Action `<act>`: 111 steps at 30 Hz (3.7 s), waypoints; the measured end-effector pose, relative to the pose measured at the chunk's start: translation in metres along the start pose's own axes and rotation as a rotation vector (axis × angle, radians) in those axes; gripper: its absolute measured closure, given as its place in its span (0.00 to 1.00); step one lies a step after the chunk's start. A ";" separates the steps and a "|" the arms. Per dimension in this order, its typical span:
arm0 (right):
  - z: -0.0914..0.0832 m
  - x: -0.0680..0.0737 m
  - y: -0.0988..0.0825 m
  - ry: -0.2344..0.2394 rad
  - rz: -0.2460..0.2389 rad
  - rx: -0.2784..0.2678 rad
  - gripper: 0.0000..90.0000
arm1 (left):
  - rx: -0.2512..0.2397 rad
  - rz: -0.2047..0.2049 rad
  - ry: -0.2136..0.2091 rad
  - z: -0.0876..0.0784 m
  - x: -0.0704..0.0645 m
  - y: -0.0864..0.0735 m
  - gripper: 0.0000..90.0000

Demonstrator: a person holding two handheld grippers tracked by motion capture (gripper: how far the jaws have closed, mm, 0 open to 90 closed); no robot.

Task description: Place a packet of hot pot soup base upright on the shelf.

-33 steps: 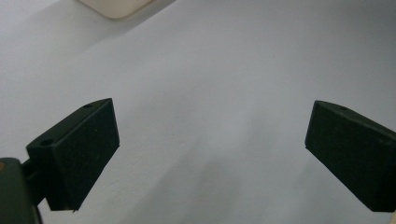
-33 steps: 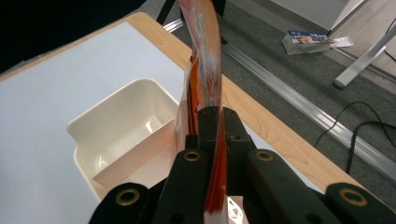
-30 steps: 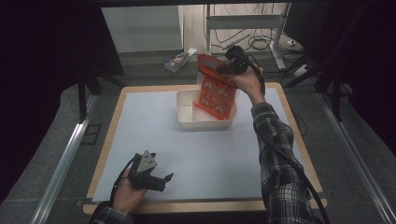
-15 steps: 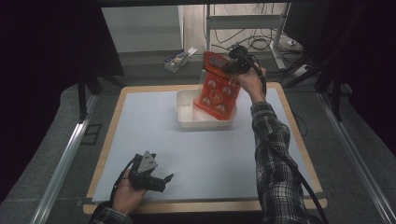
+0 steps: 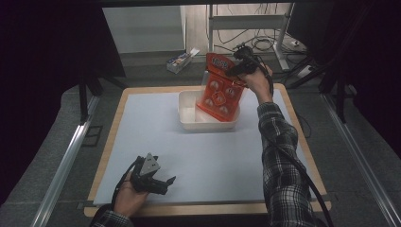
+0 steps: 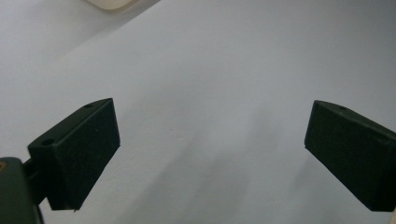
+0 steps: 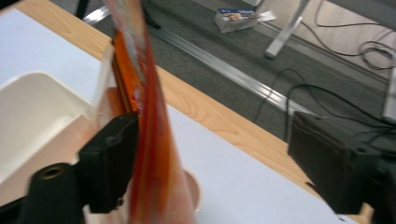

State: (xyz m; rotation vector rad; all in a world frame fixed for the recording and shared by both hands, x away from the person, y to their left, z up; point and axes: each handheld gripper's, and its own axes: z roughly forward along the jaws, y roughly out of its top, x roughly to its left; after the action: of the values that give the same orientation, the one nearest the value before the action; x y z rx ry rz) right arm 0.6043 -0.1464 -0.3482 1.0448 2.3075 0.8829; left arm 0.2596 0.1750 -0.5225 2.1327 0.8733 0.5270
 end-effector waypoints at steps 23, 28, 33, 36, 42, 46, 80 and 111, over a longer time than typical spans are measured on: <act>-0.030 0.019 0.011 0.077 -0.050 -0.100 0.06 | 0.001 -0.002 0.007 -0.001 -0.001 -0.001 0.04; -0.038 0.021 0.008 0.084 -0.058 -0.120 0.06 | 0.004 0.004 0.010 -0.001 -0.002 0.000 0.04; -0.046 0.022 0.006 0.089 -0.067 -0.139 0.06 | 0.007 0.002 0.012 0.000 -0.001 -0.001 0.04; -0.052 0.023 0.005 0.096 -0.066 -0.153 0.06 | 0.009 0.002 0.015 0.000 -0.001 0.000 0.04; -0.064 0.025 0.002 0.107 -0.077 -0.187 0.06 | 0.011 0.004 0.020 0.000 -0.002 0.000 0.04; -0.072 0.027 -0.001 0.111 -0.085 -0.207 0.06 | 0.007 0.001 0.021 -0.001 -0.001 -0.001 0.04; -0.102 0.064 -0.042 0.220 -0.136 -0.260 0.05 | -0.018 -0.025 0.056 -0.007 0.000 -0.005 0.01; -0.120 0.089 -0.090 0.251 -0.150 -0.250 0.02 | -0.004 0.001 0.046 -0.006 -0.001 -0.005 0.01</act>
State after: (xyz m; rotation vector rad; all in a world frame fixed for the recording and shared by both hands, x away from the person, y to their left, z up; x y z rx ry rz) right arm 0.4305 -0.1662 -0.3413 0.6797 2.3586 1.2618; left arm 0.2535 0.1799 -0.5223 2.1243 0.8964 0.5801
